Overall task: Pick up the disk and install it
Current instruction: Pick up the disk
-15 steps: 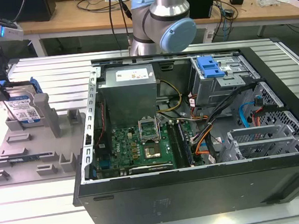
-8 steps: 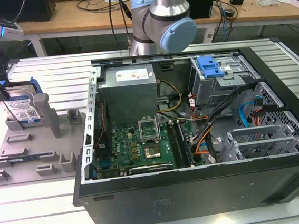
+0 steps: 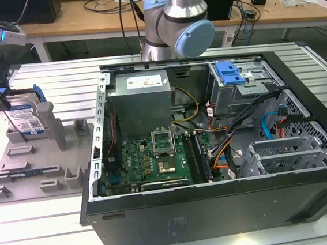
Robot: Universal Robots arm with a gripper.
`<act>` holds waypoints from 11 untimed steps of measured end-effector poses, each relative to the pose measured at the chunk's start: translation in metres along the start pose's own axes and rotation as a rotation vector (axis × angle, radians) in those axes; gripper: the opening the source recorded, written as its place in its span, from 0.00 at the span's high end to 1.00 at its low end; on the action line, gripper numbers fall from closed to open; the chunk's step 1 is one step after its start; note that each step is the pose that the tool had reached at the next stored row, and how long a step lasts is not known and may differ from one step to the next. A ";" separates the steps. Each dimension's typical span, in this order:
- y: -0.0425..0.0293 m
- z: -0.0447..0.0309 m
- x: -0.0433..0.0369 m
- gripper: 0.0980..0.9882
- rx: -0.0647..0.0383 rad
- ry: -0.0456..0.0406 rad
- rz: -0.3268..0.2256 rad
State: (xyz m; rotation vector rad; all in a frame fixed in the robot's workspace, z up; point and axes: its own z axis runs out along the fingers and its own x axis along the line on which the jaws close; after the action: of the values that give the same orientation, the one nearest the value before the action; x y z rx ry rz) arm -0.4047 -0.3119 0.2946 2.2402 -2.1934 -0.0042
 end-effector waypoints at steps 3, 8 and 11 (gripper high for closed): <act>0.0000 0.0004 0.0000 0.57 0.000 0.0000 0.002; 0.0001 0.0009 0.0000 0.59 0.000 0.0001 0.005; 0.0001 0.0013 0.0000 0.67 0.000 0.0000 0.006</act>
State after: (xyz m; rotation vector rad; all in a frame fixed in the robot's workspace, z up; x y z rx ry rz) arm -0.4048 -0.3119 0.2933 2.2335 -2.2002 -0.0042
